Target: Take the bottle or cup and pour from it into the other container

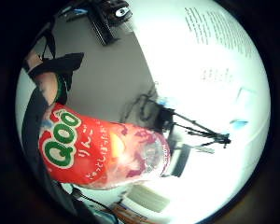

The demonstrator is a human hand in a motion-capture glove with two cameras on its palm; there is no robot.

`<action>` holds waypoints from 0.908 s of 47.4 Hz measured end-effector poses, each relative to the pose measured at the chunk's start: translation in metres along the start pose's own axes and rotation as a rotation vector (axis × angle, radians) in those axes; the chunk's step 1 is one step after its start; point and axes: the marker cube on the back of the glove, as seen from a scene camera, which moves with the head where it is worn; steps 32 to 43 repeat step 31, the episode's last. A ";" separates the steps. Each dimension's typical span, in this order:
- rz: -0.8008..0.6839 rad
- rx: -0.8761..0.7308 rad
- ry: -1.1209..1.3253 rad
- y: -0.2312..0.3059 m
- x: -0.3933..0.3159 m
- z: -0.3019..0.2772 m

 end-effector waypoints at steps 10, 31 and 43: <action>-0.069 -0.129 0.217 -0.019 -0.035 -0.007; -0.111 -0.183 0.263 -0.038 -0.067 -0.007; -0.111 -0.183 0.263 -0.038 -0.067 -0.007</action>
